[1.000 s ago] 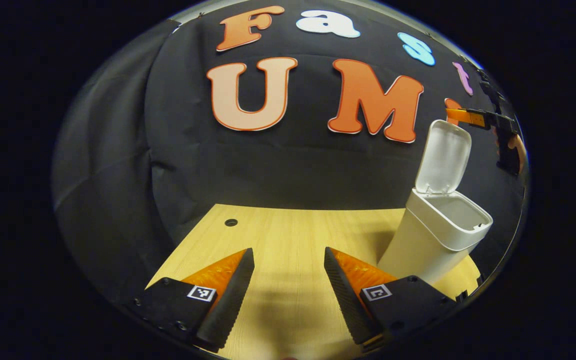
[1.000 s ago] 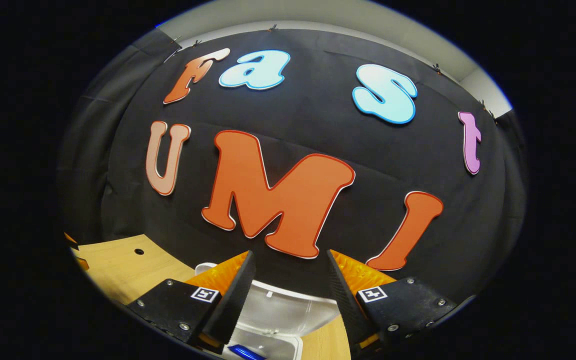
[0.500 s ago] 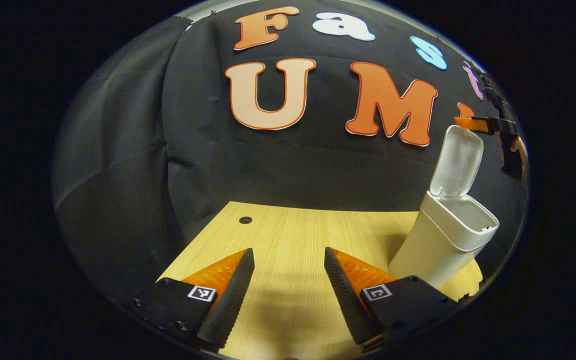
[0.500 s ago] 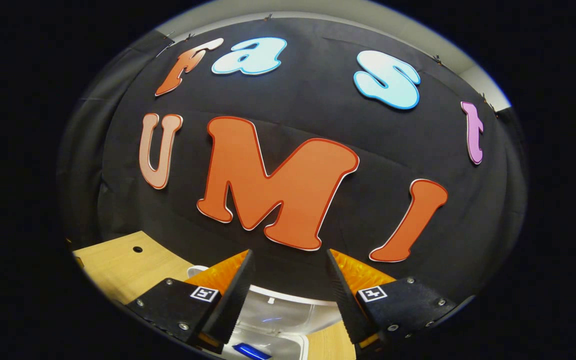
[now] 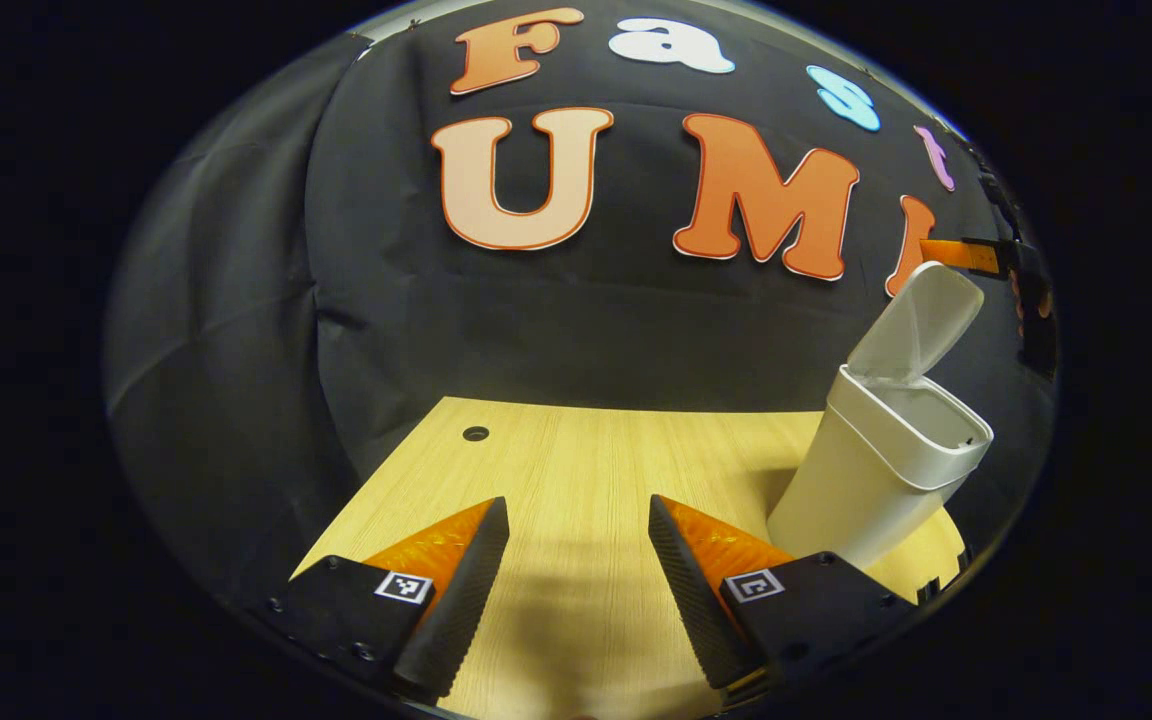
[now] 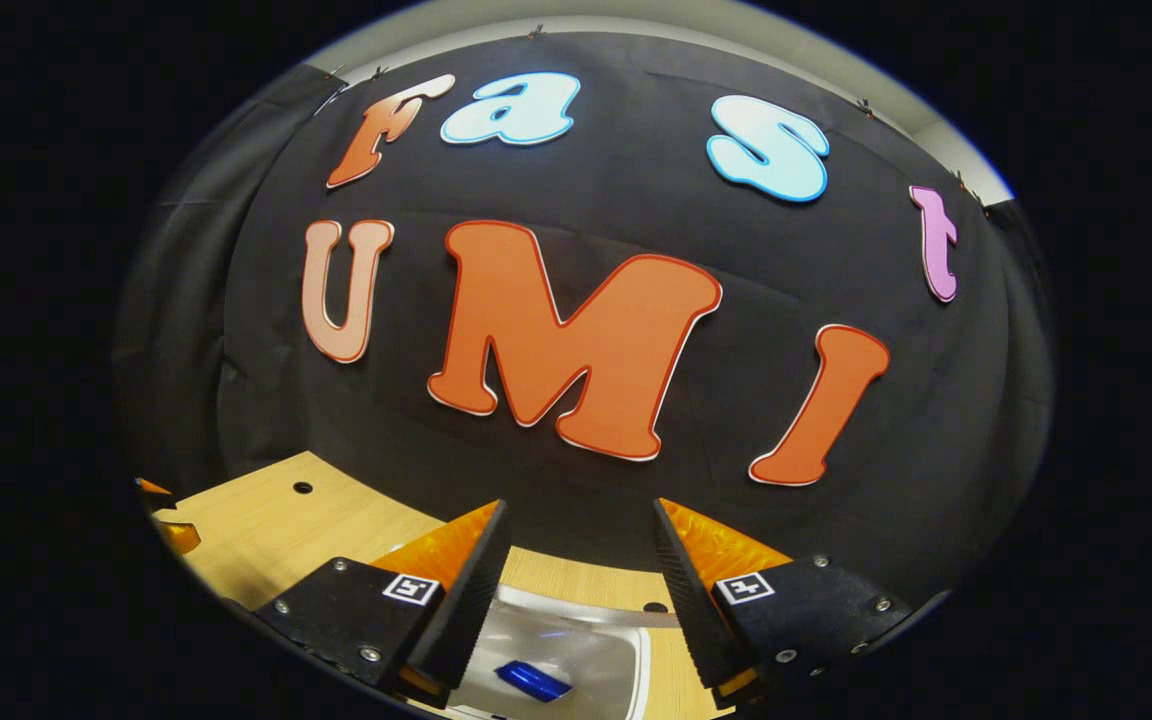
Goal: Press the lid of the desktop garbage bin to open it, pick up the crumpled paper on the desktop and throw it into the bin, then pick up the pop can on the desktop and drop it into the bin, and finally close the garbage bin lid.
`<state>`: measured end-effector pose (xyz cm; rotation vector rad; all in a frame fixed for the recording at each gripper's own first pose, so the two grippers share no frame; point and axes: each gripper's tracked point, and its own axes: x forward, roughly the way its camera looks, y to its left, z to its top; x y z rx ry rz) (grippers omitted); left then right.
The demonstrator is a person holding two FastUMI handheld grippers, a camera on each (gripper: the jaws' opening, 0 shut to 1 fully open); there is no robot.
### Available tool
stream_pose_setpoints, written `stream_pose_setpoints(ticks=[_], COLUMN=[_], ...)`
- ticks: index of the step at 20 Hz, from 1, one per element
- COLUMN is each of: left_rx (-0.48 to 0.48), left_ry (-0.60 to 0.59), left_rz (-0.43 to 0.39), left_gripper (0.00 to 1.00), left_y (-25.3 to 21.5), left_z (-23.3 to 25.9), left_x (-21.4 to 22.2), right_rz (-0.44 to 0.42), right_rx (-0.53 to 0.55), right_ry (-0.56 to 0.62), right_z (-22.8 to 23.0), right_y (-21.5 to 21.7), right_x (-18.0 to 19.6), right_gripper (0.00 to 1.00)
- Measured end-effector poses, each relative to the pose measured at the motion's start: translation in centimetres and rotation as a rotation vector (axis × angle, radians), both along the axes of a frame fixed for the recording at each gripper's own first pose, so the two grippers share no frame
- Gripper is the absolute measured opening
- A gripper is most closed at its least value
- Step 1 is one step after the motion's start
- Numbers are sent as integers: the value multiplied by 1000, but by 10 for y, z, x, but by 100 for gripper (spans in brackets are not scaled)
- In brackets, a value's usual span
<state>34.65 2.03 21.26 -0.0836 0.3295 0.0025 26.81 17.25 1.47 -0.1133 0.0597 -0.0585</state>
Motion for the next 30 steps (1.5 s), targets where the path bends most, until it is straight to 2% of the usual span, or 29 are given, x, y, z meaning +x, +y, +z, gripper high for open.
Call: stream_pose_setpoints(ticks=[13,22,30], left_rx=[-12,-22,-20], left_ry=[37,64,98], left_rz=[-69,-120,-162], left_gripper=[90,91,91], left_y=[-23,-44,-55], left_z=[-10,-17,-25], left_x=[7,12,7], right_rz=[10,-31,-25], right_rx=[111,187,215], right_ry=[134,239,314], right_z=[-76,-125,-159], right_y=[20,17,30], right_x=[-46,-73,-90], right_gripper=[86,86,67])
